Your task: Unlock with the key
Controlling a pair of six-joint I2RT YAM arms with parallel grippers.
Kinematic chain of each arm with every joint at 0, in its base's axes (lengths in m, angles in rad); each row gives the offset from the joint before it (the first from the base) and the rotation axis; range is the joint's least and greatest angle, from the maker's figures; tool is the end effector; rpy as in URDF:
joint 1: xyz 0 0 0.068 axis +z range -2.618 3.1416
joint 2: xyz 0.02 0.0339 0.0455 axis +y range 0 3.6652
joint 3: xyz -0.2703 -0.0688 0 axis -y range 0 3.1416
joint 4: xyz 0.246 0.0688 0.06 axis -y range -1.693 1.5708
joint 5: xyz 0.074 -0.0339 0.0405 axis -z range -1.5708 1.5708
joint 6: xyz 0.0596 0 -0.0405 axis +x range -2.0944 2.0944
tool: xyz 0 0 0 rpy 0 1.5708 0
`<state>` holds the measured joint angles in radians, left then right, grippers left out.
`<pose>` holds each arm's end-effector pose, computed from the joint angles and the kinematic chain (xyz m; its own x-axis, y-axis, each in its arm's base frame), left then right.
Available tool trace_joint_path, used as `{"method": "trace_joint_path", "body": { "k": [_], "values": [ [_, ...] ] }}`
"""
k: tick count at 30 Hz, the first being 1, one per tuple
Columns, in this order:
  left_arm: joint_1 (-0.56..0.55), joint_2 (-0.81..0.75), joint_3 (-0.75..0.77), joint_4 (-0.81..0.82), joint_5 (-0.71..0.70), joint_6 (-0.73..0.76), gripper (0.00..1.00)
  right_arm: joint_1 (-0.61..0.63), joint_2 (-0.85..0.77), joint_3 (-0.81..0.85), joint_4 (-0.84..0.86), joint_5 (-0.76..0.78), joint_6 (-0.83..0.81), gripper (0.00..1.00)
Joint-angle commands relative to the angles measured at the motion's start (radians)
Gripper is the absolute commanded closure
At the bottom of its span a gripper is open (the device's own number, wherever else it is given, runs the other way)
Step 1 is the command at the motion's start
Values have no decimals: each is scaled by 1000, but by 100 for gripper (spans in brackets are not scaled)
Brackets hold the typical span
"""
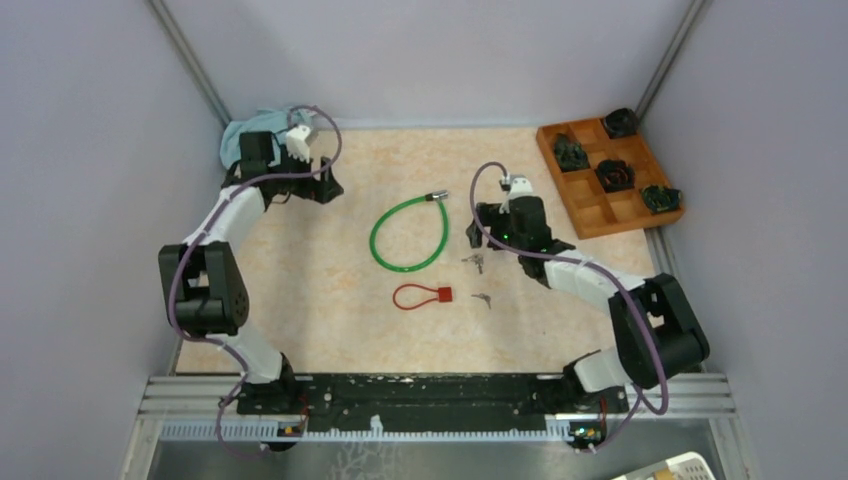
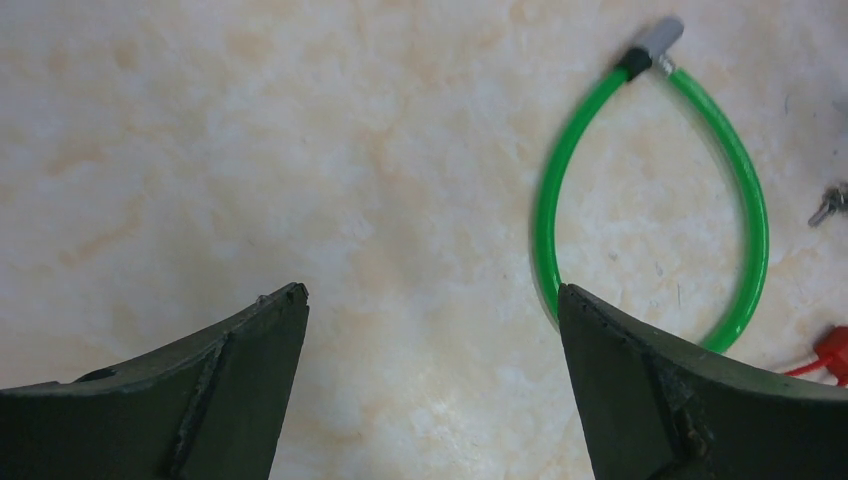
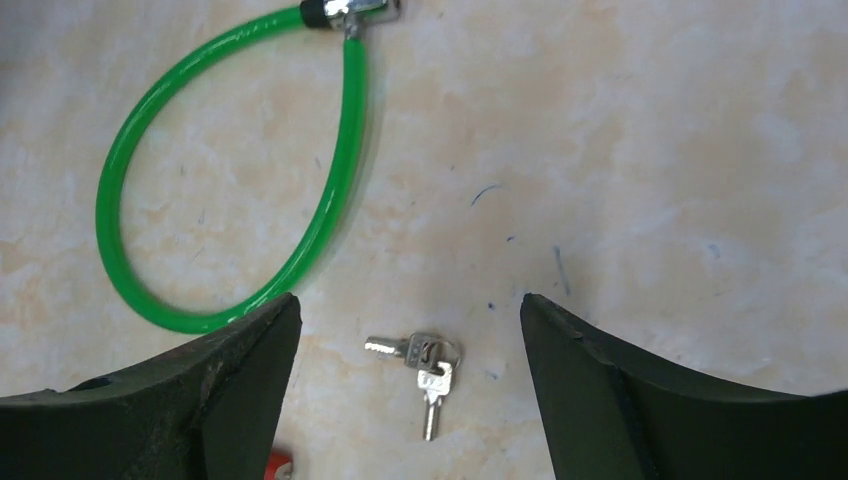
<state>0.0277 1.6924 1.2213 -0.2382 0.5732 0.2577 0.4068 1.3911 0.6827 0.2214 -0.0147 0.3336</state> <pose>0.3941 -0.0214 0.2428 -0.5306 0.1995 -0.8238 0.5412 0.8277 -0.1482 0.2895 0.1257 0.2024 -0.5395 0.1241 -0.8328 -0.2444 0.9234 0.2959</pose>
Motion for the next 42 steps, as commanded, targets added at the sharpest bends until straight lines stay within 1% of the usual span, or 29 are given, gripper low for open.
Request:
{"method": "trace_joint_path", "body": {
  "k": [1, 3, 7, 8, 11, 14, 18, 25, 30, 32, 36, 39, 41, 42],
  "values": [
    [-7, 1, 156, -82, 4, 40, 1, 55, 38, 4, 13, -22, 51, 21],
    [-25, 11, 181, -105, -5, 60, 1, 64, 62, -11, 23, -36, 78, 27],
    [-96, 29, 186, -137, -72, 80, 1, 65, 97, -40, 48, -75, 97, 48],
    [-111, 29, 178, -137, -79, 80, 1, 67, 103, -46, 48, -81, 101, 51],
    [-162, 28, 156, -131, -97, 83, 0, 69, 109, -56, 43, -86, 105, 52],
    [-215, 26, 135, -120, -117, 86, 1, 71, 109, -61, 39, -83, 111, 54],
    [-273, 46, 124, -134, -109, 81, 1, 76, 118, -59, 34, -60, 108, 59],
    [-344, 62, 81, -143, -80, 79, 1, 76, 116, -28, -21, 13, 71, 61],
    [-376, 62, 75, -176, -58, 98, 1, 76, 131, 8, -49, 15, 35, 63],
    [-384, 64, 74, -187, -47, 103, 1, 76, 144, 23, -61, 8, 25, 67],
    [-395, 68, 67, -202, -31, 100, 1, 76, 155, 28, -62, -12, 19, 70],
    [-405, 71, 69, -202, -36, 95, 1, 76, 156, 21, -66, -26, 15, 76],
    [-408, 74, 80, -215, -33, 96, 1, 76, 149, 9, -69, -33, 17, 75],
    [-409, 75, 86, -223, -32, 99, 1, 76, 142, 0, -65, -35, 19, 69]
  ]
}}
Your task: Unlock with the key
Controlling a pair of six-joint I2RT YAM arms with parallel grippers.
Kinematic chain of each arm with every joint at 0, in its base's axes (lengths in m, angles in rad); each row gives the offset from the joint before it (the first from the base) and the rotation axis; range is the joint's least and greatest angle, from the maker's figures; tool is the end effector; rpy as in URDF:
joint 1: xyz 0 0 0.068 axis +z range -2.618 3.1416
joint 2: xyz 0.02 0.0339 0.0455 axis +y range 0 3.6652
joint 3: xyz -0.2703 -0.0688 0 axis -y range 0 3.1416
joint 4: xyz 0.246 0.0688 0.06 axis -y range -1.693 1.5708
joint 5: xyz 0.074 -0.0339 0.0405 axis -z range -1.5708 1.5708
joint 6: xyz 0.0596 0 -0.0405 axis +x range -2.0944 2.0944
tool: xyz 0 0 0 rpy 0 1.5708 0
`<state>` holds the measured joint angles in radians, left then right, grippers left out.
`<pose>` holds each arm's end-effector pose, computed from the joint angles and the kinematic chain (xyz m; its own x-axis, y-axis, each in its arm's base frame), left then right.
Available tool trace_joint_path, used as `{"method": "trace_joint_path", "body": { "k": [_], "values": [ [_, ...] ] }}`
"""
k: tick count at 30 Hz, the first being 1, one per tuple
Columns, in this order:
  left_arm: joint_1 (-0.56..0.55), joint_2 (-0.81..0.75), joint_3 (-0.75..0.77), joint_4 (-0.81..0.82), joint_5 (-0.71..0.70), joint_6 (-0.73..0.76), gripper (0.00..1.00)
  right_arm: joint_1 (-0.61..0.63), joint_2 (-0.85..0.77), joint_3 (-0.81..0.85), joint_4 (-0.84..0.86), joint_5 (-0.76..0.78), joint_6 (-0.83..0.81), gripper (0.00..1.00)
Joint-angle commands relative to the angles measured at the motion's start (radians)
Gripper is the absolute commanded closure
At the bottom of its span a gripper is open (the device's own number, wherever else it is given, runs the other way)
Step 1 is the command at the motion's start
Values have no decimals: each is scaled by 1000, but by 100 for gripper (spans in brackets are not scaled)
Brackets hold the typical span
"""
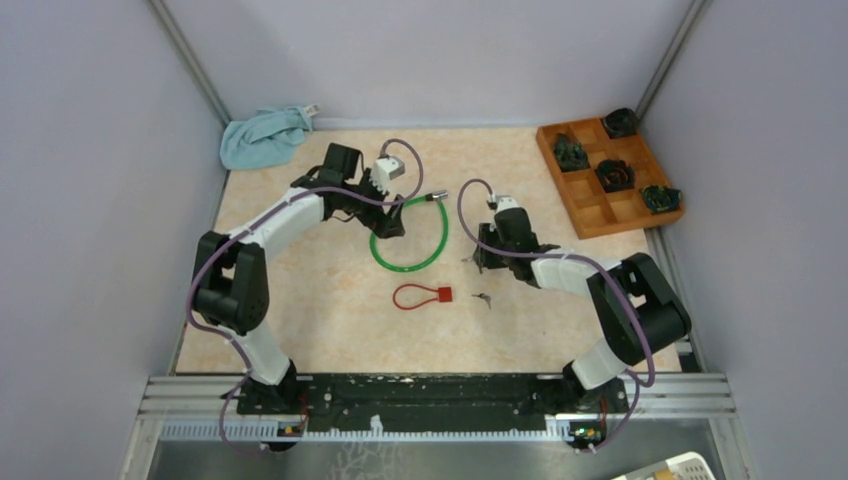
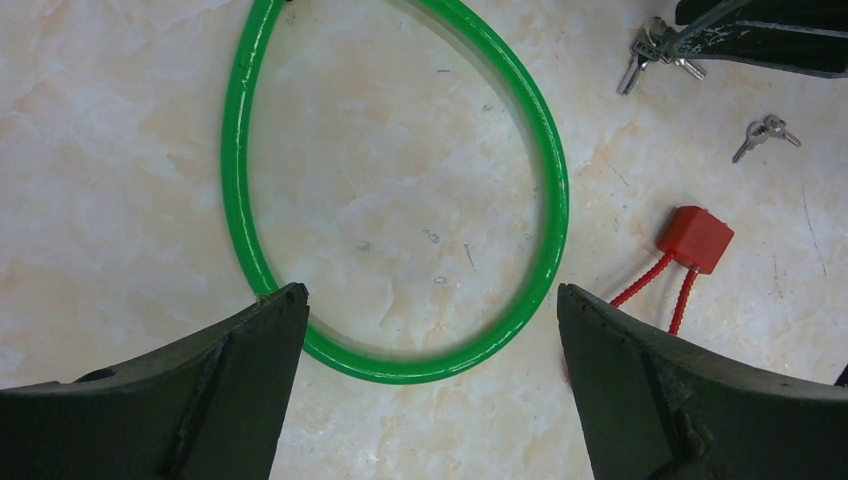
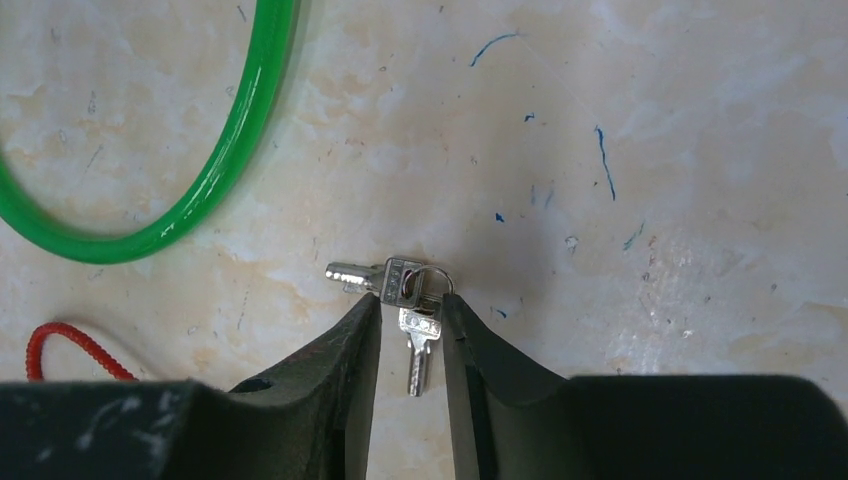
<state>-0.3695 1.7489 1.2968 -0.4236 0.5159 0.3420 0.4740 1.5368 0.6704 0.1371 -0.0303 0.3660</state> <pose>0.3586 -0.1704 0.2294 -0.4705 0.4951 -0.7304 0.8137 0.5636 -0.1421 0.2798 0.1456 0.1460 -0.7241 0.0306 -0.6890 -0.2326 0.9297 0.2857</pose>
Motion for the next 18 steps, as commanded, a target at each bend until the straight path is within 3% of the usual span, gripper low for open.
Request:
{"method": "trace_joint_path", "body": {
  "k": [1, 7, 18],
  "values": [
    [-14, 17, 14, -41, 28, 18, 1, 9, -12, 0, 25, -20, -10, 61],
    [-19, 11, 39, -59, 37, 23, 1, 9, -21, -25, 37, -20, -3, 59],
    [-21, -4, 67, -74, 27, 32, 1, 27, -11, -11, 8, 29, -22, 81]
  ]
}}
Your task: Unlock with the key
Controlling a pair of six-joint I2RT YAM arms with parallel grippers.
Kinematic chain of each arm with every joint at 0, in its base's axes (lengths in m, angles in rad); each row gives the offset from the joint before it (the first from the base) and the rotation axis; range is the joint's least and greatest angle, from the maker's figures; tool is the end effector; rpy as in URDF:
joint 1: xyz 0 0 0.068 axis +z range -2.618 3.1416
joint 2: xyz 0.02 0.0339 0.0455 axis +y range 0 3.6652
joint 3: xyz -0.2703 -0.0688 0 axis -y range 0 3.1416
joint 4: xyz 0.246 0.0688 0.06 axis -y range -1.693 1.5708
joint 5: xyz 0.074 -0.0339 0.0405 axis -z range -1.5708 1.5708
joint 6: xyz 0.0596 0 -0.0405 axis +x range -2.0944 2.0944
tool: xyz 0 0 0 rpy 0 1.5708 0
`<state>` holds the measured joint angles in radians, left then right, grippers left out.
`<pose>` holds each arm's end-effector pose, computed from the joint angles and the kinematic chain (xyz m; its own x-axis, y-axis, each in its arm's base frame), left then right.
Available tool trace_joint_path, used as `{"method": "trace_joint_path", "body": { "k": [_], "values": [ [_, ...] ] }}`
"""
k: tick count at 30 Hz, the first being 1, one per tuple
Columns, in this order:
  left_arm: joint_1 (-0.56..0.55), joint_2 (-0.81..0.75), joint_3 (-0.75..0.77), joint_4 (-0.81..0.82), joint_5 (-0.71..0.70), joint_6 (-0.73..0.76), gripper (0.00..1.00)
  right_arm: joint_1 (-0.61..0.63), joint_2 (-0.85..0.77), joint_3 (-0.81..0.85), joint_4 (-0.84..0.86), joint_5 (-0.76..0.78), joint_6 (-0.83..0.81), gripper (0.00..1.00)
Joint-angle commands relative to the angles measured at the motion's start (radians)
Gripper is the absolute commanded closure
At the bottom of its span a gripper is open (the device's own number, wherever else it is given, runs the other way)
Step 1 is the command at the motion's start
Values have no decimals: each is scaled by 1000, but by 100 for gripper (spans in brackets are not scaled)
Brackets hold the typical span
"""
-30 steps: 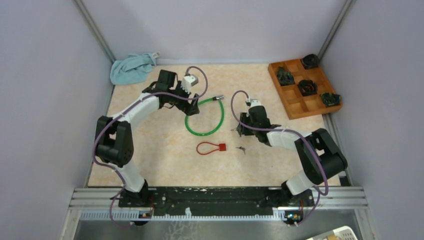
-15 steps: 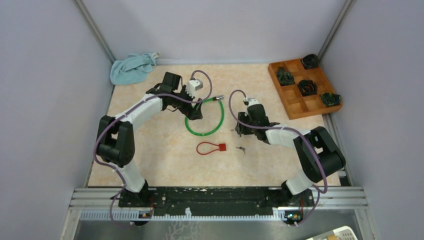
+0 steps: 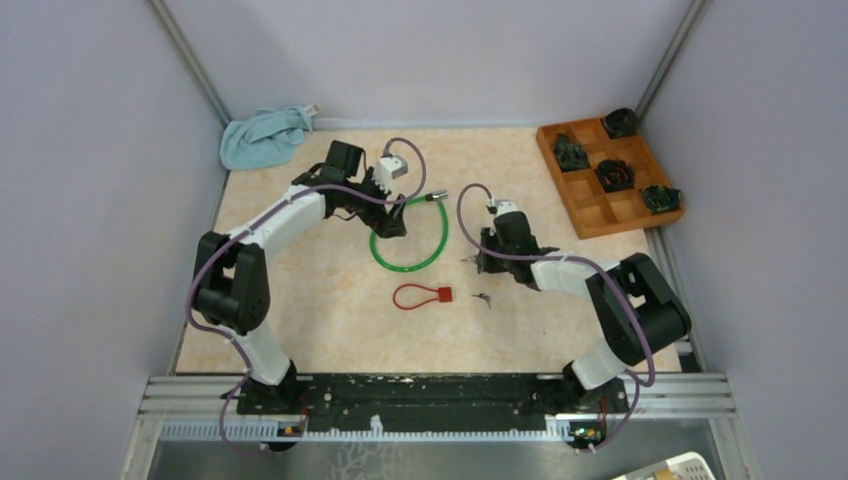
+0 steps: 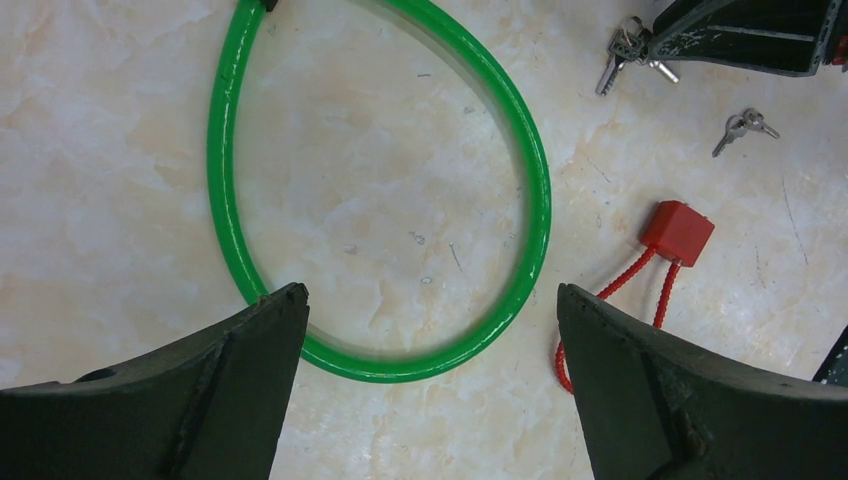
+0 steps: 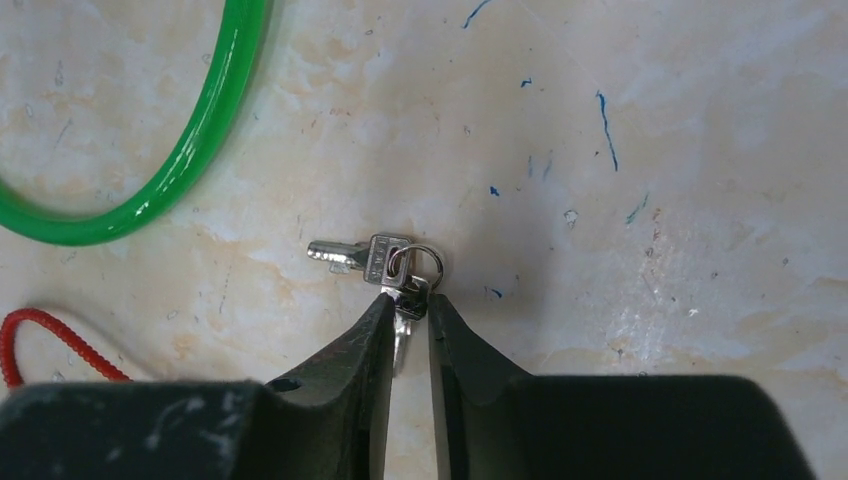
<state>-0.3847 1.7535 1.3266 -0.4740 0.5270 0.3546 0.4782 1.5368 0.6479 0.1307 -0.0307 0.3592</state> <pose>0.3556 -0.1763 0.2337 -0.4683 0.5134 -0.7192 0.8279 0.5393 -0.1541 0.2739 0.1440 0.1386 -0.7402 0.0121 -0.6723 -0.2345 0.9324 0.2750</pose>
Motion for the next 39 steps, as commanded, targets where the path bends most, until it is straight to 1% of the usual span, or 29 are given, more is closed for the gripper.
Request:
{"method": "trace_joint_path", "body": {
  "k": [1, 4, 5, 13, 17, 19, 21, 23, 25, 26, 27, 29, 30, 32, 33, 35, 38, 39],
  "values": [
    [-6, -11, 37, -24, 19, 22, 1, 25, -7, 16, 9, 31, -16, 86],
    [-7, -11, 36, -32, 31, 27, 1, 26, 0, 35, -2, 23, -16, 99],
    [-10, -10, 34, -36, 35, 28, 1, 28, 3, 41, -4, 18, -15, 100],
    [-64, 14, -11, -42, 62, 70, 1, 30, -49, 49, 16, -64, 0, 100],
    [-101, -6, -58, 38, 79, 125, 1, 30, -79, 36, 21, -130, 20, 100],
    [-122, -24, -89, 76, 115, 161, 1, 30, -94, 29, 22, -150, 34, 100],
    [-139, -38, -113, 93, 154, 208, 1, 27, -113, 24, 28, -184, 44, 100],
    [-163, -38, -123, 99, 161, 232, 2, 21, -125, 31, 18, -209, 53, 100],
    [-184, -24, -116, 99, 155, 243, 4, 7, -135, 38, -1, -205, 62, 100],
    [-188, -15, -107, 95, 157, 245, 5, 2, -139, 46, -22, -171, 62, 100],
    [-189, -9, -96, 87, 168, 245, 5, 2, -135, 57, -49, -132, 47, 98],
    [-189, -10, -90, 87, 186, 248, 4, 2, -120, 77, -85, -64, 13, 71],
    [-189, -18, -97, 96, 189, 251, 2, 3, -112, 85, -96, -34, -3, 63],
    [-189, -29, -104, 112, 178, 250, 1, 2, -92, 102, -110, -8, -36, 54],
    [-189, -32, -105, 114, 171, 254, 1, 2, -81, 107, -113, 5, -46, 50],
    [-189, -42, -105, 112, 156, 260, 1, 2, -59, 114, -111, 22, -67, 48],
    [-189, -53, -108, 110, 141, 259, 1, 2, -19, 128, -109, 20, -95, 46],
    [-188, -56, -111, 110, 136, 258, 1, 2, 1, 155, -135, 23, -104, 46]
  ]
}}
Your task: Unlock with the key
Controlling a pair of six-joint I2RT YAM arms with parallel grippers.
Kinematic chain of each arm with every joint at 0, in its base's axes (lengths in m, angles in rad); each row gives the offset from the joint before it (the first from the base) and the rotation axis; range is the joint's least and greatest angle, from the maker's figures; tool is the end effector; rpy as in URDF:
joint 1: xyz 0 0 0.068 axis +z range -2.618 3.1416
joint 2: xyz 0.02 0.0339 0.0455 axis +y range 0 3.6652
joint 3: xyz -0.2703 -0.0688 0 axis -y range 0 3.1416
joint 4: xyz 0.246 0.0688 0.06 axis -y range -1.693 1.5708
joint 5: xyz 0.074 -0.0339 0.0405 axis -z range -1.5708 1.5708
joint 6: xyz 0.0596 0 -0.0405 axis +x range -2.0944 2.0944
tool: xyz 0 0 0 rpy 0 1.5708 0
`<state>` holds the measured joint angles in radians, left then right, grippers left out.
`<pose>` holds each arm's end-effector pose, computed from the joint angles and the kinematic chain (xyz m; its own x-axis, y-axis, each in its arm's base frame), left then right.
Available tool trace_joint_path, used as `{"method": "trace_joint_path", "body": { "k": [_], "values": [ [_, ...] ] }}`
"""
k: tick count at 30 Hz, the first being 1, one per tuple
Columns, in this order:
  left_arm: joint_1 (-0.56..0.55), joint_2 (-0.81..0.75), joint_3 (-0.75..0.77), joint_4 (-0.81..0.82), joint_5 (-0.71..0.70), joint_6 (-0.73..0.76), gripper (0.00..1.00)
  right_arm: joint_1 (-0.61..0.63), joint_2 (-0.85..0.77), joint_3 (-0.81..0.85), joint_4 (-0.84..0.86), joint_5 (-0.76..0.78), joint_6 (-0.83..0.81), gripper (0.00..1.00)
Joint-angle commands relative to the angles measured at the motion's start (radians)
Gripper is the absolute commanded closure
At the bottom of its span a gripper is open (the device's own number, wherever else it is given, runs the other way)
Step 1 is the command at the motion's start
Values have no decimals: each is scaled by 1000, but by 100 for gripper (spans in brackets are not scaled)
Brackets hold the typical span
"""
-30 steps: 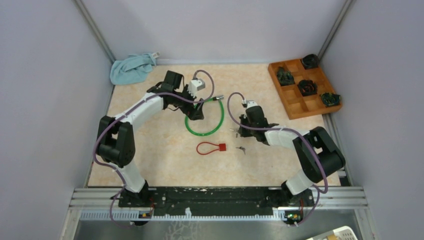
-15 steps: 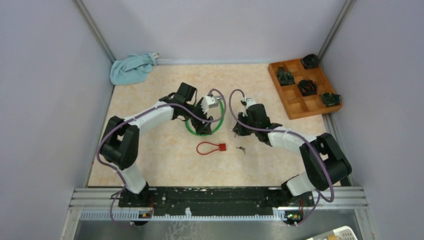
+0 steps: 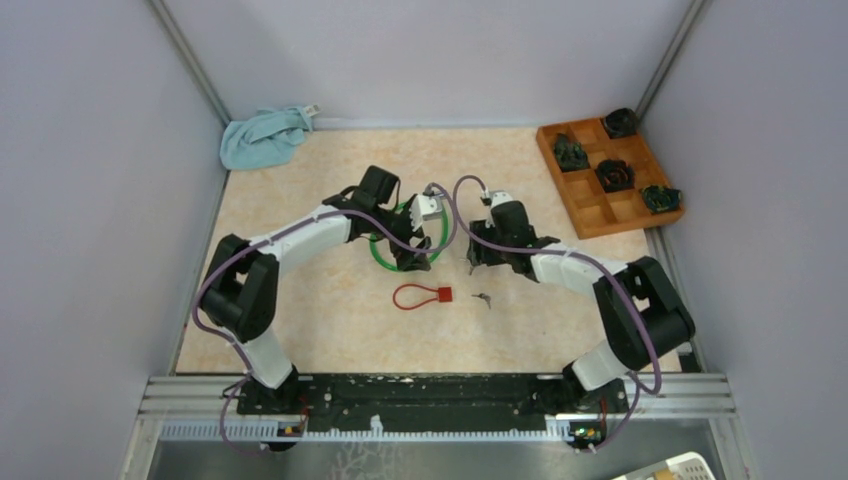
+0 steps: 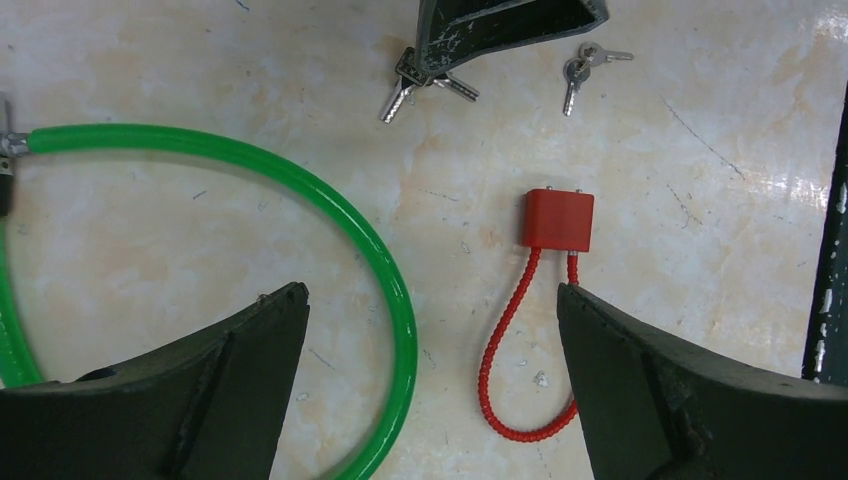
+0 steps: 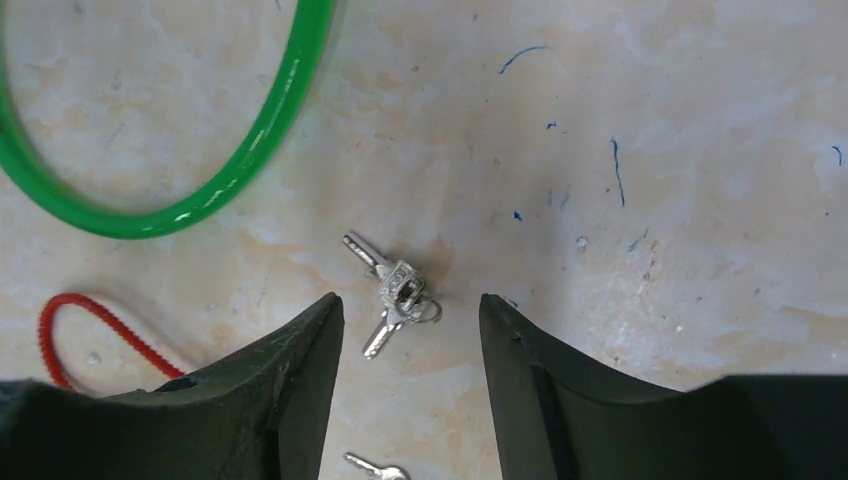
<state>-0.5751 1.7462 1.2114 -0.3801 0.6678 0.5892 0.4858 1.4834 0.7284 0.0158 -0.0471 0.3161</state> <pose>0.3014 -0.2393 0.2102 -0.1395 0.6104 -0.7798 0.9881 0.1375 -0.0691 0.2776 0.1497 0.1679 -0.7208 -0.0294 -0.6925 -0.2873 0.9219 0.2599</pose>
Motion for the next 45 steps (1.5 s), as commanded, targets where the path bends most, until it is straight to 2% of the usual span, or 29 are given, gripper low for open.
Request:
{"method": "trace_joint_path", "body": {
  "k": [1, 6, 13, 25, 34, 37, 41, 45],
  "values": [
    [1, -53, 4, 17, -9, 23, 1, -5, 73, 94, -42, 45, -62, 48],
    [1, -68, -6, 14, -29, 30, 1, 12, 87, 103, -51, 90, 16, 52],
    [3, -80, -22, 11, -57, 40, 1, 88, 107, 129, -115, 272, 205, 53],
    [2, -99, -32, 12, -78, 36, 1, 152, 223, 248, -274, 442, 388, 72],
    [3, -117, -39, 11, -97, 44, 1, 184, 229, 254, -345, 528, 452, 75],
    [3, -118, -40, 6, -101, 44, 1, 188, 206, 248, -359, 549, 477, 70],
    [2, -123, -44, 8, -120, 37, 1, 188, 177, 244, -375, 562, 492, 70],
    [4, -134, -51, 6, -134, 39, 1, 190, 121, 238, -383, 529, 526, 67]
  ]
}}
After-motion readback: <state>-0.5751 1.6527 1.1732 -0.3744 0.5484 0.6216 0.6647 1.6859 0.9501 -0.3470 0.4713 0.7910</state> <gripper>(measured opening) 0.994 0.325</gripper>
